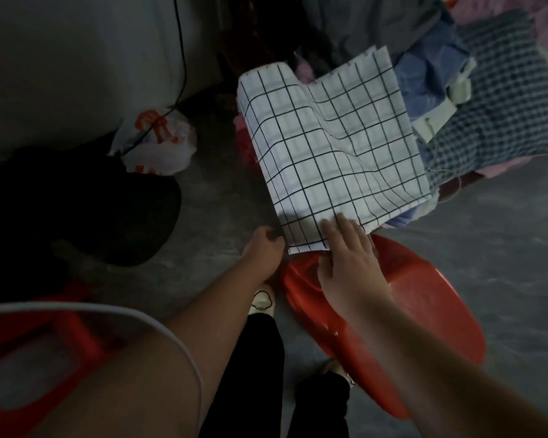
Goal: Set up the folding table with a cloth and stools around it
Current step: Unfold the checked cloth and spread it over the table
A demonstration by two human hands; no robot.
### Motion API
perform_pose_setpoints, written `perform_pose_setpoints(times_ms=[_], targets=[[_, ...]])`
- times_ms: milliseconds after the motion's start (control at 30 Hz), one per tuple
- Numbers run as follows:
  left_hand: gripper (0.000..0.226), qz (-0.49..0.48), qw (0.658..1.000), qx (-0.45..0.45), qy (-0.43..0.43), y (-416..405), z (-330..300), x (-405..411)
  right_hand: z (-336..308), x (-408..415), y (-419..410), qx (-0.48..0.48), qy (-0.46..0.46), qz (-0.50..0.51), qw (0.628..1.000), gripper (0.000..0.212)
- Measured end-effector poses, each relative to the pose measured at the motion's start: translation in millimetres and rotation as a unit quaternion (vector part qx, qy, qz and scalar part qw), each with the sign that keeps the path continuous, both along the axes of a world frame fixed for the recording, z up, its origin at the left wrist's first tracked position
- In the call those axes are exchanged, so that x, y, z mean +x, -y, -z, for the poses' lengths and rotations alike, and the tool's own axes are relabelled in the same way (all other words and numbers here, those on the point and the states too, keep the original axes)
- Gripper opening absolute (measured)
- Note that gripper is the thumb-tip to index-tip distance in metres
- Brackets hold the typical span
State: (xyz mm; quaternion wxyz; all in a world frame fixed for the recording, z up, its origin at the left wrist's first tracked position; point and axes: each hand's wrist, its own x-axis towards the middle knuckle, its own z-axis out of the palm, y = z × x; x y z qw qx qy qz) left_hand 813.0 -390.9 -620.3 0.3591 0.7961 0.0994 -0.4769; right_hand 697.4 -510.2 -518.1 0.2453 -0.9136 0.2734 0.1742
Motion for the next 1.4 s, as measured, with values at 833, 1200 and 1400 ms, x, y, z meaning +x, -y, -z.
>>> perform_pose_setpoints(times_ms=[833, 1200, 1400], targets=[[0.014, -0.205, 0.952, -0.214, -0.077, -37, -211, -8, -107, -20, -21, -0.002, 0.03, -0.004, 1.0, 0.079], [0.02, 0.01, 0.938, -0.334, -0.09, 5, -391, -63, -252, -95, -44, 0.012, 0.113, 0.164, 0.98, 0.064], [0.012, 0.139, 0.917, -0.36, -0.099, 45, -446, -135, -294, -193, -42, -0.049, 0.158, 0.305, 0.938, 0.045]])
